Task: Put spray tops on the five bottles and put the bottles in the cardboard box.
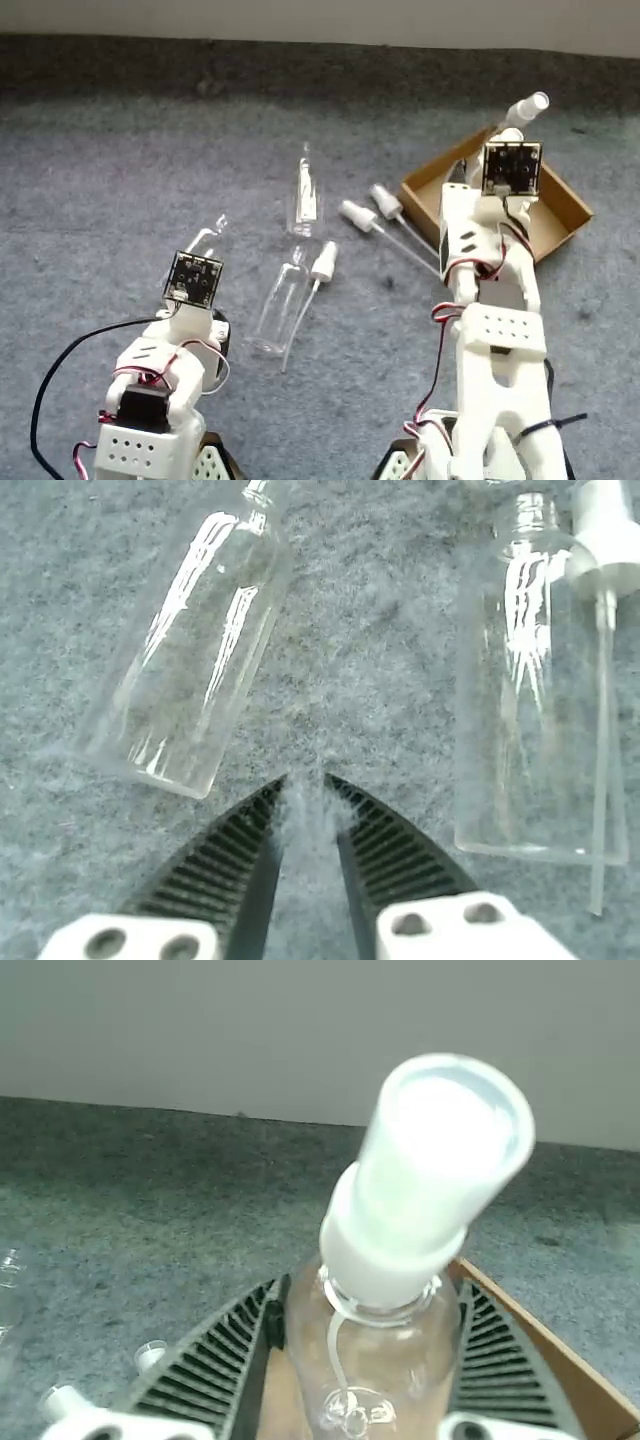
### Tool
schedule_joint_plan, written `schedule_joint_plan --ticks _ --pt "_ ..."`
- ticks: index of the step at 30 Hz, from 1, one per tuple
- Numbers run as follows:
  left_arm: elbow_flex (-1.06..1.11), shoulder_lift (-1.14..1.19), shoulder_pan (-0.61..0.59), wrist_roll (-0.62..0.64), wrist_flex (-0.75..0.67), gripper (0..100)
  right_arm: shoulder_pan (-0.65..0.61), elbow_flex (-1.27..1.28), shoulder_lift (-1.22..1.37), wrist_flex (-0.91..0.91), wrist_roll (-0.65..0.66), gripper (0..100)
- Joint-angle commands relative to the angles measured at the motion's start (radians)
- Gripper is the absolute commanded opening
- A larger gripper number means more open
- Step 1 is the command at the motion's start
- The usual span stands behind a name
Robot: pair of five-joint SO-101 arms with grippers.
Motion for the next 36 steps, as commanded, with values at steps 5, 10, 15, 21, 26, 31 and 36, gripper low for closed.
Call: schedule_joint_plan --ticks 5,10,15,21,26,31,36 --pt "0.022 -0.01 0.016 -0.005 -0.014 0 0.004 -0.09 0.166 -0.228 -0.011 20.6" --pt "0.022 -0.01 0.019 -0.005 -0.012 0 -0.025 -0.148 0.321 -0.328 -0.011 20.6" --pt "0.022 -0.01 0.021 -0.005 -0.012 0 -0.027 -0.305 0.493 -0.326 -0.011 20.6" --pt "0.022 -0.01 0.021 -0.005 -0.012 0 -0.027 -0.427 0.671 -0.328 -0.011 20.6" --pt "0.022 -0.01 0.021 -0.005 -0.012 0 -0.028 -0.504 0.76 -0.332 -0.011 20.6" --pt "0.022 -0.01 0.019 -0.005 -0.012 0 -0.028 -0.553 0.823 -0.332 -0.011 20.6" --pt "0.022 -0.01 0.019 -0.005 -0.012 0 -0.042 -0.555 0.872 -0.332 -0.011 20.6"
